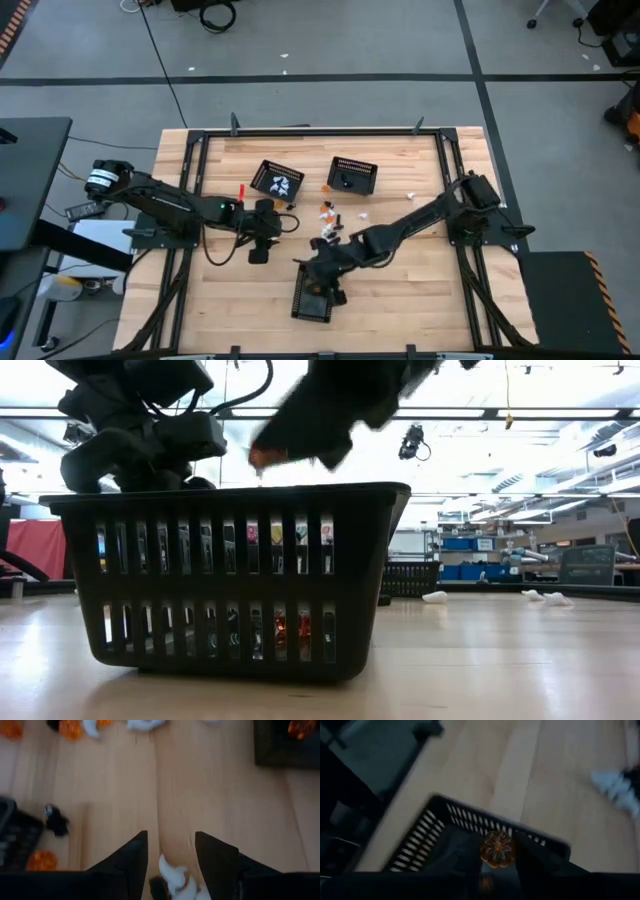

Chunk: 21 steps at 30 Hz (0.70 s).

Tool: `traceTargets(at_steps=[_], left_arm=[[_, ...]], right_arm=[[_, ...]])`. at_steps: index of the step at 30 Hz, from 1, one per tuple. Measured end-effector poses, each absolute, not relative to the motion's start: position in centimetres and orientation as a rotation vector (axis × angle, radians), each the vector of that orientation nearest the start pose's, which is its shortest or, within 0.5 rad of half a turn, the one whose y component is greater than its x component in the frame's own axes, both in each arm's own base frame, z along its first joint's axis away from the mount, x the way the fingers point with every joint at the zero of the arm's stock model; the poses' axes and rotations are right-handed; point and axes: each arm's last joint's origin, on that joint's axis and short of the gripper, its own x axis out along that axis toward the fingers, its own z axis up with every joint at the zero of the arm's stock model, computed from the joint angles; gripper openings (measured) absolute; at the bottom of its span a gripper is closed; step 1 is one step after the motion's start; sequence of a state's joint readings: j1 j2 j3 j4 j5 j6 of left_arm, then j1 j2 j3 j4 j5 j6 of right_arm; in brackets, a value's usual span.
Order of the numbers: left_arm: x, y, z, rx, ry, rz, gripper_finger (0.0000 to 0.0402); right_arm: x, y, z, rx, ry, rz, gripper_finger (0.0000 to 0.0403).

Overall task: Sort Halloween decoration
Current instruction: Put the orange pumpkin toy into the bottom black basket

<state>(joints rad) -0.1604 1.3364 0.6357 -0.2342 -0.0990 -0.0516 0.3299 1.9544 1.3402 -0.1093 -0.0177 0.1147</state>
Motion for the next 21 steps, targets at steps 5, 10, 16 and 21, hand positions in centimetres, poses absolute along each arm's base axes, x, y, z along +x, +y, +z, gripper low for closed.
traceTargets(at_steps=[5, 10, 16, 21], left_arm=[[23.9, -3.6, 17.0, 0.088, 0.936, -0.039, 0.0172], [23.9, -3.6, 17.0, 0.079, 0.938, -0.033, 0.0171], [24.0, -3.4, 17.1, 0.100, 0.923, -0.021, 0.0171], [24.1, -3.4, 17.1, 0.098, 0.916, -0.018, 0.0171]], right_arm=[[41.2, 13.8, 15.8, 0.037, 0.802, 0.230, 0.0113], [41.7, 13.7, 15.2, 0.020, 0.846, 0.183, 0.0113], [41.5, 13.5, 14.9, -0.024, 0.882, 0.173, 0.0113], [41.4, 13.0, 14.7, -0.029, 0.904, 0.199, 0.0134]])
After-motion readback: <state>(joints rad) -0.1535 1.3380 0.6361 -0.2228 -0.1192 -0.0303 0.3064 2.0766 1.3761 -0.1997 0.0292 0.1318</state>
